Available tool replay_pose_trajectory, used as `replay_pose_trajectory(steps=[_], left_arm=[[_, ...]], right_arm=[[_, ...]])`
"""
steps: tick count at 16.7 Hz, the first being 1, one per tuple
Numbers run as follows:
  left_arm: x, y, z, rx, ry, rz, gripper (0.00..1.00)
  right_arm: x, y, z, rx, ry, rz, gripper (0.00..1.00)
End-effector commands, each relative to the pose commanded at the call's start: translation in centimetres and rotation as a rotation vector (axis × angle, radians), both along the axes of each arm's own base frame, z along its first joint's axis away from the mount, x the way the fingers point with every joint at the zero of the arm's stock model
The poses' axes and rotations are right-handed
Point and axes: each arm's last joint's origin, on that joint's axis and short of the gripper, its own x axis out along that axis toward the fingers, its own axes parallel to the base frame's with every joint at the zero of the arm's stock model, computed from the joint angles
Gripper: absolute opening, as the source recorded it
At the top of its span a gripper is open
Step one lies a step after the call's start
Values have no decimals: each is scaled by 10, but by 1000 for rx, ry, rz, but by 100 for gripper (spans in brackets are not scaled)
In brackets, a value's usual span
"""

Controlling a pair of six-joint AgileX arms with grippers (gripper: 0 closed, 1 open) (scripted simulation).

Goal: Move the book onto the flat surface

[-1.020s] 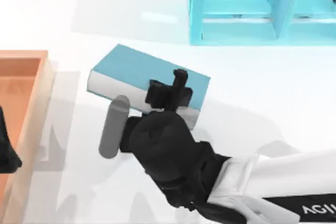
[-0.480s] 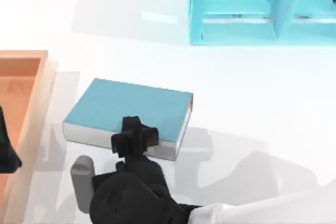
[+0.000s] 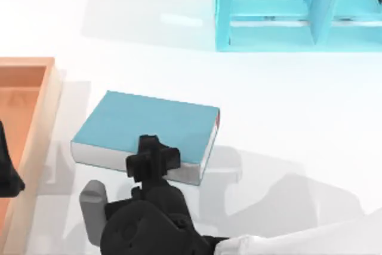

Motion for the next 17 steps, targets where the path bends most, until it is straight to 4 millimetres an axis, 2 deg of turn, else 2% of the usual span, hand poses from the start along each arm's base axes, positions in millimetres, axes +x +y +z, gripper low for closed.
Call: replay_pose_trajectory(steps=[6,11,15,17], left_arm=[[0,0,0,0,0,0,100],[0,0,0,0,0,0,100],[0,0,0,0,0,0,100],[0,0,0,0,0,0,100]], right_arm=[[3,-1,-9,2,4,-9,0],[2,-1,-32,-4,5,-6,0],[2,-1,-33,-5,5,-4,0],[2,-1,-33,-5,5,-4,15]])
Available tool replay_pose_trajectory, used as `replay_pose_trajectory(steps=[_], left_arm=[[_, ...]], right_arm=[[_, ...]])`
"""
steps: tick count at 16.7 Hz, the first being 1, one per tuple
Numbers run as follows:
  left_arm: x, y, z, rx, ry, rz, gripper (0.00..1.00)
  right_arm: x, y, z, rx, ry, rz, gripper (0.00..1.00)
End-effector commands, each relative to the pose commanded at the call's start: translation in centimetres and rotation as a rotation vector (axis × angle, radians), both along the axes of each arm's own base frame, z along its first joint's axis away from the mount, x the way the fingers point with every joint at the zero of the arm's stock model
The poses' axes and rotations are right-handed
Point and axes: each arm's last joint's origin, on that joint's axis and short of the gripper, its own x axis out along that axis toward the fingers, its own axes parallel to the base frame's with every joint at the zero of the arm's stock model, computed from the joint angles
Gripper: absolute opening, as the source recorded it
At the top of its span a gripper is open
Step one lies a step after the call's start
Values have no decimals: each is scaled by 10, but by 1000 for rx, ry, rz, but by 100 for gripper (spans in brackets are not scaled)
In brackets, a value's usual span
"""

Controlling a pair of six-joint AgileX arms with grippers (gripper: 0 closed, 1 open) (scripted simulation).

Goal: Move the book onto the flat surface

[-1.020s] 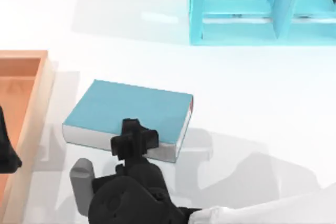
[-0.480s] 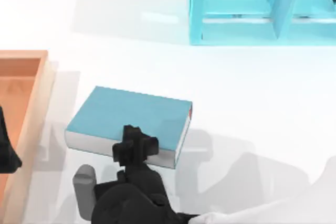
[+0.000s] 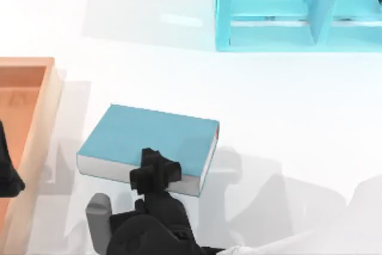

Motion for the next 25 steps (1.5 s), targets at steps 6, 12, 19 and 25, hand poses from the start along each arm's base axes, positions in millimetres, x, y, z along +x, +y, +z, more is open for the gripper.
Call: replay_pose_trajectory(steps=[6,12,19,25], left_arm=[[0,0,0,0,0,0,100],[0,0,0,0,0,0,100],[0,0,0,0,0,0,100],[0,0,0,0,0,0,100]], right_arm=[[0,0,0,0,0,0,60],[0,0,0,0,0,0,100],[0,0,0,0,0,0,100],[-37,13,1,21,16,25,100]])
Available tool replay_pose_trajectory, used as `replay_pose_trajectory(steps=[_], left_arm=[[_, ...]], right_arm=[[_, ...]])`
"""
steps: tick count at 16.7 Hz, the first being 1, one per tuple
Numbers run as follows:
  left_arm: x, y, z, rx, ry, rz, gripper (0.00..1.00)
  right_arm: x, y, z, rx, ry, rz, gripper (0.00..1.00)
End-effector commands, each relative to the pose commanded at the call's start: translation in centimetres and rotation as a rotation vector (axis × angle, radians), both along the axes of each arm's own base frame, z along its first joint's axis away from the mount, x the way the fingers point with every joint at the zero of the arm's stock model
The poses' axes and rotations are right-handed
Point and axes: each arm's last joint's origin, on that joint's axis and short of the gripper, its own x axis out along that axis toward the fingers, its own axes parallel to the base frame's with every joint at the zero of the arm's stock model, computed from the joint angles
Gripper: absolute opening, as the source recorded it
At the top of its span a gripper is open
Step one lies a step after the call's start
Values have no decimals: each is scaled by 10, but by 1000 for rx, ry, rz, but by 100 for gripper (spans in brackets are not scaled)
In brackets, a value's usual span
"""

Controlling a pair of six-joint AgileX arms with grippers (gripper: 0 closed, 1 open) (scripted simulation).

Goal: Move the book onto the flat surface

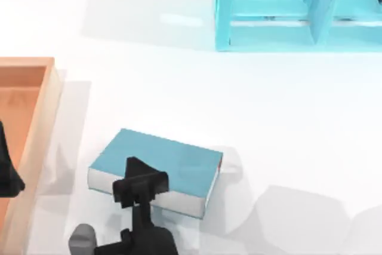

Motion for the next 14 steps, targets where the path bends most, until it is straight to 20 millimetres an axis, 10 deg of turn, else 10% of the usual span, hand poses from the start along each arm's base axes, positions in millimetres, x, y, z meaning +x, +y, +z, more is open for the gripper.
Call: replay_pose_trajectory(steps=[7,14], left_arm=[[0,0,0,0,0,0,100],[0,0,0,0,0,0,100]], right_arm=[[-111,-1,2,16,31,47,100],[-113,-11,8,-23,-15,-25,100]])
